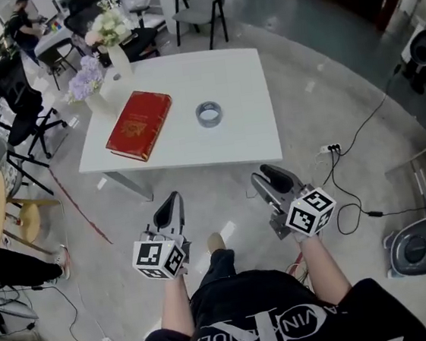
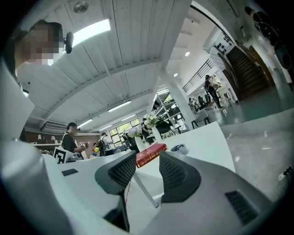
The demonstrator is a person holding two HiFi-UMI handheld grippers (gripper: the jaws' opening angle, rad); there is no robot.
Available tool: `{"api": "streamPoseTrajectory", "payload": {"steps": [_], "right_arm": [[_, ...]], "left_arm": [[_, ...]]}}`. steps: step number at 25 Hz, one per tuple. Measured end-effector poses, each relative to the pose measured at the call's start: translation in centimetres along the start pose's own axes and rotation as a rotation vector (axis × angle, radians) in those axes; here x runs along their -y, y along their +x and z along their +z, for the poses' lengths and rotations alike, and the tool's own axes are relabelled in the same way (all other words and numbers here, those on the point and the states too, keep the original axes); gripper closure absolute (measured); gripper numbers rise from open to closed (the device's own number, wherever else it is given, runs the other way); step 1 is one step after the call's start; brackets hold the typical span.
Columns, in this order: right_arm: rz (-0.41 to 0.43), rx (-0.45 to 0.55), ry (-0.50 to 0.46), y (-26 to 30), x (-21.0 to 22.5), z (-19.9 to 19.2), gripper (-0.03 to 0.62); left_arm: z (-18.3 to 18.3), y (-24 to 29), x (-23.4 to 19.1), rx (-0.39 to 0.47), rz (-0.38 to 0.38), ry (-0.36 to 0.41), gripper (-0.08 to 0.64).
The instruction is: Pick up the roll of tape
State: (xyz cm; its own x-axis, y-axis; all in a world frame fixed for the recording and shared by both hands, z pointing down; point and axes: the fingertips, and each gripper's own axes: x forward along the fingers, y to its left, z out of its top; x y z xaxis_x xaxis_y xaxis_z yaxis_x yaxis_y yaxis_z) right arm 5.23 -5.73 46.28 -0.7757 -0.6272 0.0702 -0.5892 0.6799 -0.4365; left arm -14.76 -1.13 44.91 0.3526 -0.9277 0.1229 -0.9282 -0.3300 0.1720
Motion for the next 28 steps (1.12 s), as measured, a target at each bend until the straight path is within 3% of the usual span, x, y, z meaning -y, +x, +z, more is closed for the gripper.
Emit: {"api": "streamPoseTrajectory", "payload": {"steps": [18, 28], "right_arm": [[-0.134, 0.032, 0.065, 11.8, 5.5, 2.0, 0.425], [-0.182, -0.015, 0.092, 14.0, 8.1, 1.6, 0.425]], "left_arm": [[2.4, 11.8, -9.9, -0.042, -0.142, 0.008, 0.557], [0.6, 15.6, -10.4, -0.094, -0.197, -0.025, 0.557]]}}
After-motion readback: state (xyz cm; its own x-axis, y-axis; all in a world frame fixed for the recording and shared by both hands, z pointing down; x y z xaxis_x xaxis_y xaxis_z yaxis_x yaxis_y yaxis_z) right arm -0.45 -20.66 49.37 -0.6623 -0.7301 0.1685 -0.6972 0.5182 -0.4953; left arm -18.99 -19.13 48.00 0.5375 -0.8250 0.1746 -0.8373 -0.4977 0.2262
